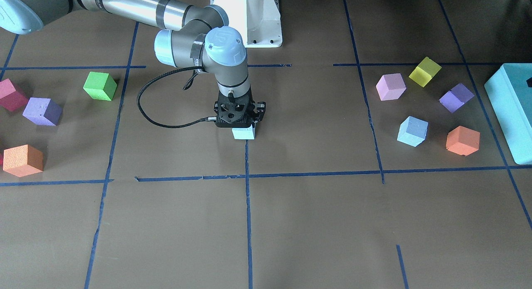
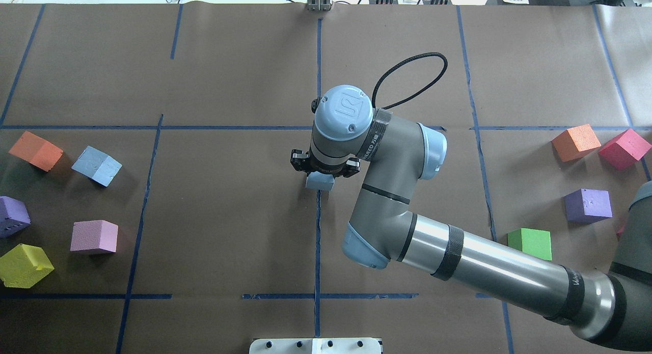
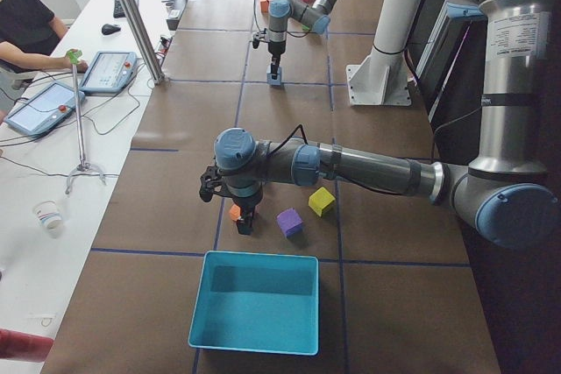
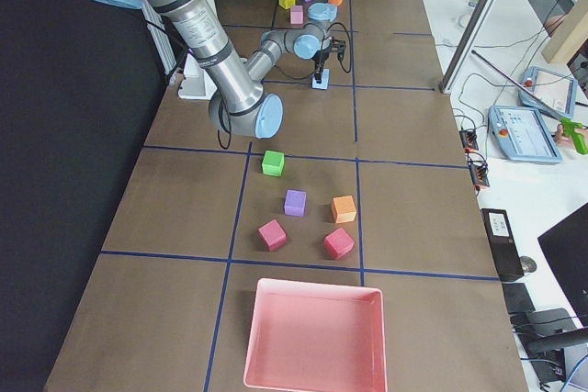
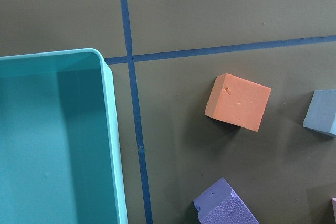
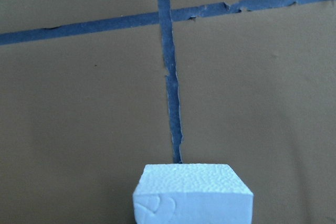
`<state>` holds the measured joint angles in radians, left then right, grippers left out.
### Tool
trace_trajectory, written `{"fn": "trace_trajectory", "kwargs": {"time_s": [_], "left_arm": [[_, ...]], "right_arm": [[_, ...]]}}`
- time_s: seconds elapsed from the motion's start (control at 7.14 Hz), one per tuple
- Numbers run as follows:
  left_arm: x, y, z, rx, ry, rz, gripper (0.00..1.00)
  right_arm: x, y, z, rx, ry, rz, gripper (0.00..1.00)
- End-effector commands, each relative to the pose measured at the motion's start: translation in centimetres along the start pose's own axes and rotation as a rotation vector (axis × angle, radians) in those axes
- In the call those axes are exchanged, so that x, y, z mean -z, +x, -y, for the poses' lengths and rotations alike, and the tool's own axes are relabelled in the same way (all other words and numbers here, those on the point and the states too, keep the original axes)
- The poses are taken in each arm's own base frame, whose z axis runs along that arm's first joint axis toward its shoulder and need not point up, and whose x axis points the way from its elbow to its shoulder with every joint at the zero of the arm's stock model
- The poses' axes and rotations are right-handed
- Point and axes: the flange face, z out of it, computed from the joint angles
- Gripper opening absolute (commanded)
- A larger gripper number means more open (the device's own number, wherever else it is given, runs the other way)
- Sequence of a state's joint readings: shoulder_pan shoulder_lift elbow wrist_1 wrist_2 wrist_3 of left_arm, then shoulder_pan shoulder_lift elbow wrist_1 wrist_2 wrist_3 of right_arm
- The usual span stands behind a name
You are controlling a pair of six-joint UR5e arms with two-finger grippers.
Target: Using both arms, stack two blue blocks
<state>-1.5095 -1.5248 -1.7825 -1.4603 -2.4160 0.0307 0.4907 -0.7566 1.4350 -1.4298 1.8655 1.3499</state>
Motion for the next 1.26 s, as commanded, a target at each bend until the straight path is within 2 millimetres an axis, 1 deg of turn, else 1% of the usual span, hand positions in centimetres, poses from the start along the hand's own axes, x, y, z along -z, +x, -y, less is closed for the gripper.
{"fn": "trace_trajectory", "kwargs": {"time_s": [0.0,0.28,0.42,0.56,0.7,0.84,0.98,1.12], "left_arm": [[-0.1,0.0,0.0,-0.001,-0.001,0.000,1.00],[-0.1,0.1,0.0,-0.001,-0.001,0.000,1.00],[0.0,0.1,0.0,-0.002,0.000,0.000,1.00],[0.0,0.1,0.0,-0.005,0.000,0.000,1.00],[0.0,0.1,0.0,-0.005,0.000,0.000,1.00],[-0.1,0.1,0.0,-0.004,-0.001,0.000,1.00],[-0.2,0.5,0.2,-0.014,-0.003,-0.002,1.00],[-1.2,1.7,0.6,-0.051,-0.012,-0.005,1.00]], "right_arm": [[-0.4,-0.1,-0.5,0.005,0.003,-0.007,0.03],[-0.7,-0.4,-1.1,0.024,0.012,-0.010,0.05],[-0.8,-0.3,-1.2,0.029,0.013,-0.012,0.23],[-1.0,-0.5,-1.7,0.037,0.015,-0.014,0.80],[-1.2,-0.8,-2.2,0.046,0.041,-0.019,1.00],[-0.9,-0.9,-2.3,0.049,0.044,-0.012,1.00],[1.1,-1.0,-2.6,0.055,0.052,0.018,1.00],[4.7,0.7,-2.1,0.044,0.066,0.035,1.00]]}}
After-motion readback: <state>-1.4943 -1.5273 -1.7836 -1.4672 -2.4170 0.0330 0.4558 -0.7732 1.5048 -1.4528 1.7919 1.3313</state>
